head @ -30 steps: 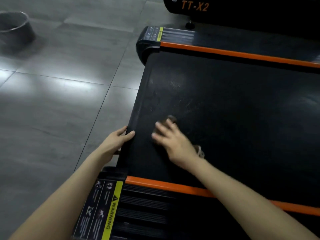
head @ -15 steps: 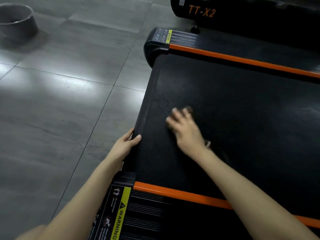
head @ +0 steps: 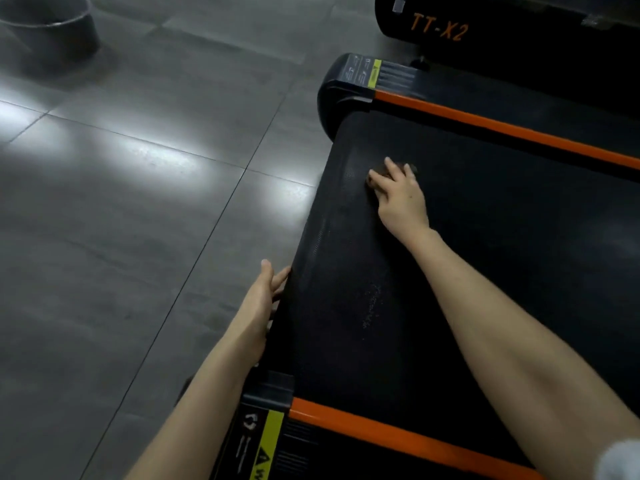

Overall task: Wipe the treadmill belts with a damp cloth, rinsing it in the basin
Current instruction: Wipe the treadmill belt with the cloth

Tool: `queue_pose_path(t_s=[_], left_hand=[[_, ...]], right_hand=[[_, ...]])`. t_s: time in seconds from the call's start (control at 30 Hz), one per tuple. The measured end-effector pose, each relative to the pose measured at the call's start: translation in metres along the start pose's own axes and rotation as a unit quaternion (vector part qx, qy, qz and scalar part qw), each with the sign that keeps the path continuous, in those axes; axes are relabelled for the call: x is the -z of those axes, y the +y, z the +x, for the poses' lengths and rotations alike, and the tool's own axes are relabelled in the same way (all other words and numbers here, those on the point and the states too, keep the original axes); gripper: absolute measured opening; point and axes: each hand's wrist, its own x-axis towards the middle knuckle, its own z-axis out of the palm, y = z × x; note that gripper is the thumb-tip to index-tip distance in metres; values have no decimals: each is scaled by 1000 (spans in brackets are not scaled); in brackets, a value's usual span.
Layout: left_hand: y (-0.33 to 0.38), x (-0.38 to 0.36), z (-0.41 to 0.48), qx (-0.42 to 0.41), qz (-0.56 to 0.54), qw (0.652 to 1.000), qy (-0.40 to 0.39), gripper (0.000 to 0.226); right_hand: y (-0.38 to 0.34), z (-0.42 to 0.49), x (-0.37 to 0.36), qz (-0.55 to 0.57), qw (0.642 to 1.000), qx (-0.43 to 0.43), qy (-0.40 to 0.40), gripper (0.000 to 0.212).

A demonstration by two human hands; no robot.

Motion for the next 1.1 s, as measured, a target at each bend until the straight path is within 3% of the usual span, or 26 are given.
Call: queue_pose_path(t_s=[0.1, 0.2, 0.3, 0.37, 0.47, 0.53, 0.77, 0.87, 1.1], left_hand=[[1, 4, 5, 15, 7, 1000, -5, 67], [1, 7, 10, 24, -6, 1000, -3, 70], [5, 13, 13, 43, -16, 999, -12, 75], [14, 18, 17, 59, -20, 998, -29, 81], [27, 23, 23, 81, -35, 994, -60, 90], [30, 23, 29, 78, -42, 994, -67, 93], [26, 27, 42, 69, -21, 994, -87, 98], [24, 27, 45, 72, -10, 994, -87, 99], [28, 25, 40, 65, -19, 995, -68, 95]], right_hand=[[-37, -62, -12, 7, 984, 177, -24, 42], [-65, -142, -7, 37, 929, 347, -125, 42], [-59, -135, 4, 29, 875, 453, -170, 38], [-46, -87, 0, 12, 891, 428, -152, 38], [-23, -2, -9, 13, 959, 268, -90, 35], [-11, 43, -11, 7, 982, 179, -64, 34], [-1, 133, -22, -28, 998, 64, 3, 35], [-8, 133, -26, -47, 998, 49, 6, 34], [-75, 24, -37, -28, 966, 238, -99, 24]])
